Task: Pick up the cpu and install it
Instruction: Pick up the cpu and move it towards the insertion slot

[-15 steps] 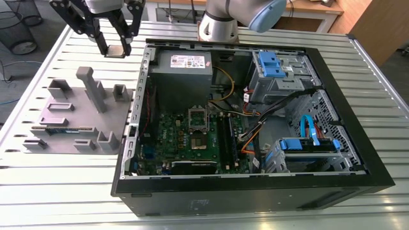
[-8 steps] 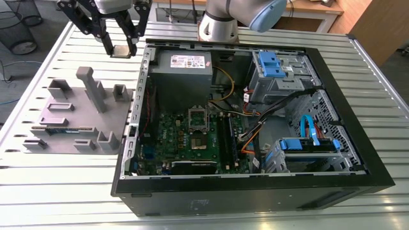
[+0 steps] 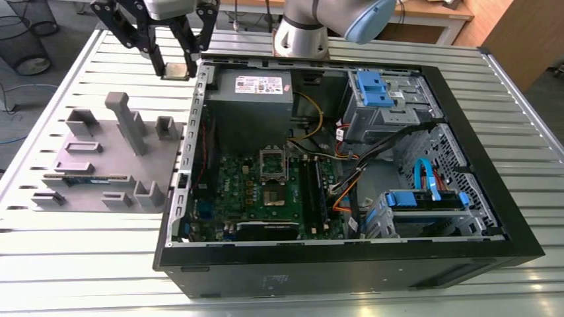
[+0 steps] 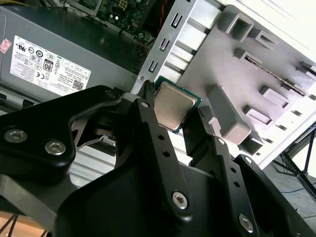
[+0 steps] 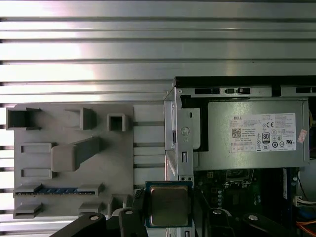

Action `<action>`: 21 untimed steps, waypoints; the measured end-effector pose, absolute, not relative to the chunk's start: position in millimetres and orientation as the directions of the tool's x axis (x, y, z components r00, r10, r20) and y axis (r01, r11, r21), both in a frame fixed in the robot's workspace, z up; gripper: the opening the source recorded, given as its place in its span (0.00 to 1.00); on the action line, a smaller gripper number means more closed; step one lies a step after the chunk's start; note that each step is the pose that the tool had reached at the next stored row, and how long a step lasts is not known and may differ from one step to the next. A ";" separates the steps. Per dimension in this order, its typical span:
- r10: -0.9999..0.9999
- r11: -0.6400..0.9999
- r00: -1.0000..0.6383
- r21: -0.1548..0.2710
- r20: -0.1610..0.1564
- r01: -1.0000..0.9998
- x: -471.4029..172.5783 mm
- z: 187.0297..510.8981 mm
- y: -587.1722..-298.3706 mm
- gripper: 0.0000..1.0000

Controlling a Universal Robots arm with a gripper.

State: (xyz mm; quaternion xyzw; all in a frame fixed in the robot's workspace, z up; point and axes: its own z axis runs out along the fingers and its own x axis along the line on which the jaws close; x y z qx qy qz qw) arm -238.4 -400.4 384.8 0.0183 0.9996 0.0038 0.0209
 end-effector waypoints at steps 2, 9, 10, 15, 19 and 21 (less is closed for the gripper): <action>0.037 0.999 -0.998 0.008 -0.042 0.036 -235.7 384.8 -400.4 0.47; 0.037 0.999 -0.998 0.008 -0.042 0.036 -226.0 384.8 -400.4 0.47; 0.037 0.999 -0.998 0.008 -0.042 0.036 -224.7 384.7 -400.4 0.47; 0.037 0.999 -0.998 0.008 -0.042 0.036 -219.3 384.7 -400.4 0.47; 0.037 0.999 -0.998 0.008 -0.042 0.036 -215.4 384.8 -400.3 0.47; 0.037 0.999 -0.998 0.008 -0.042 0.036 -215.1 384.8 -400.3 0.47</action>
